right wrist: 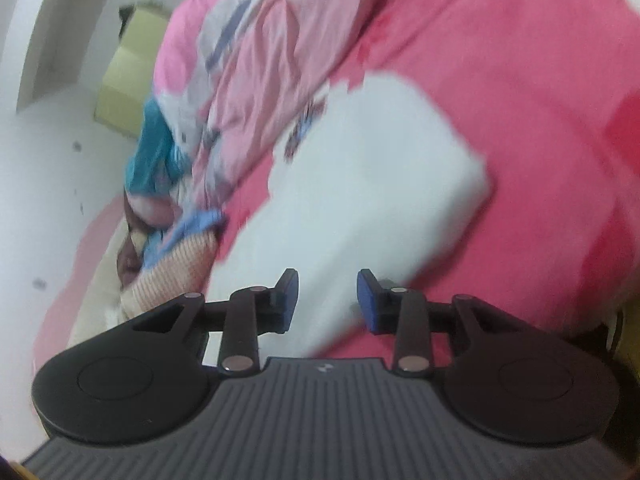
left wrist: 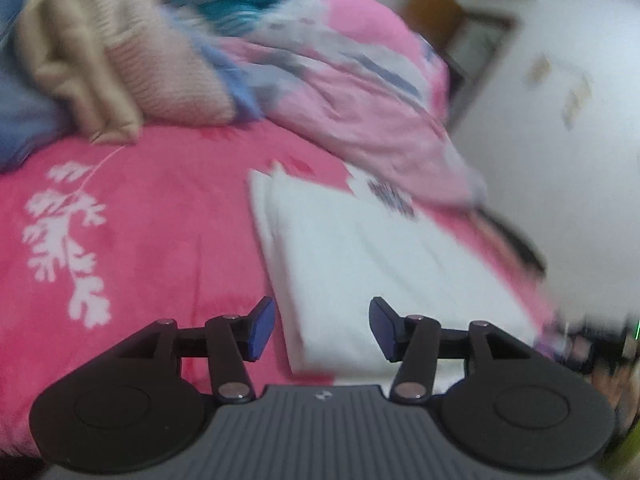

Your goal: Fold clothes

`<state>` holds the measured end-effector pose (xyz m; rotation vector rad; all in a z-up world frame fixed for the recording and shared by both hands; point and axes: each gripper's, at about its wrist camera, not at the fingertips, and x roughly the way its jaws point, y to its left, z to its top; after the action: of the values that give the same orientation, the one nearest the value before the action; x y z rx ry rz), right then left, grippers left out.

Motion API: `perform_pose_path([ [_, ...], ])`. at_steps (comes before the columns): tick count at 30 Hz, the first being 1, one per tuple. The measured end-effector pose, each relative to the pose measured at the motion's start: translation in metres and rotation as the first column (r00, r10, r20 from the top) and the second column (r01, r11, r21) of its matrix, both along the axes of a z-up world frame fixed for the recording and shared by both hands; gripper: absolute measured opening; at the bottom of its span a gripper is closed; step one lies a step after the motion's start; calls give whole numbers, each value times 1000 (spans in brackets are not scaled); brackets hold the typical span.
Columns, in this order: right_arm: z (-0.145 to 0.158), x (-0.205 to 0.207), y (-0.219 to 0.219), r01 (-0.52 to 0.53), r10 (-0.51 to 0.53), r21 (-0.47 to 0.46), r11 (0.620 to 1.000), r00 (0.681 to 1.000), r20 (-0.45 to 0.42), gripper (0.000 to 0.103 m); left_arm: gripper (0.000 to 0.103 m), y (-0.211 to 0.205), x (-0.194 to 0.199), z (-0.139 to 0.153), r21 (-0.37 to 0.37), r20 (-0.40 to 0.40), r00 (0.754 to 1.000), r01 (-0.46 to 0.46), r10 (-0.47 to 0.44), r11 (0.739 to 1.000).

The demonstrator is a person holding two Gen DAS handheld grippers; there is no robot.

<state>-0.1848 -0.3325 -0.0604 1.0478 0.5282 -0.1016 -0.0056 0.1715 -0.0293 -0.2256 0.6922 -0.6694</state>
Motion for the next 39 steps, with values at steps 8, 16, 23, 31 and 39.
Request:
perform_pose_path([
  [8,-1,17,30,-29,25,-67,997,998,-59,32,40,-17,8,-26,11,-14,1000,20,-20,1000],
  [16,-1,1,12,97,-109,-95,991,985,-130,32,14,13,14,-48,-195,-99,995,10,-30,981],
  [23,-15,-36,-28,359,-352,21,933,924,-152,37,19,18,26,-62,-225,-181,983,-19,-22,974],
  [31,-31,-35,-49,380,-372,107,919,924,-91,40,19,7,22,-55,-138,-135,991,-29,10,990],
  [39,-27,-31,-46,359,-361,59,932,932,26,6,9,-5,16,-43,-33,-95,995,-43,40,999],
])
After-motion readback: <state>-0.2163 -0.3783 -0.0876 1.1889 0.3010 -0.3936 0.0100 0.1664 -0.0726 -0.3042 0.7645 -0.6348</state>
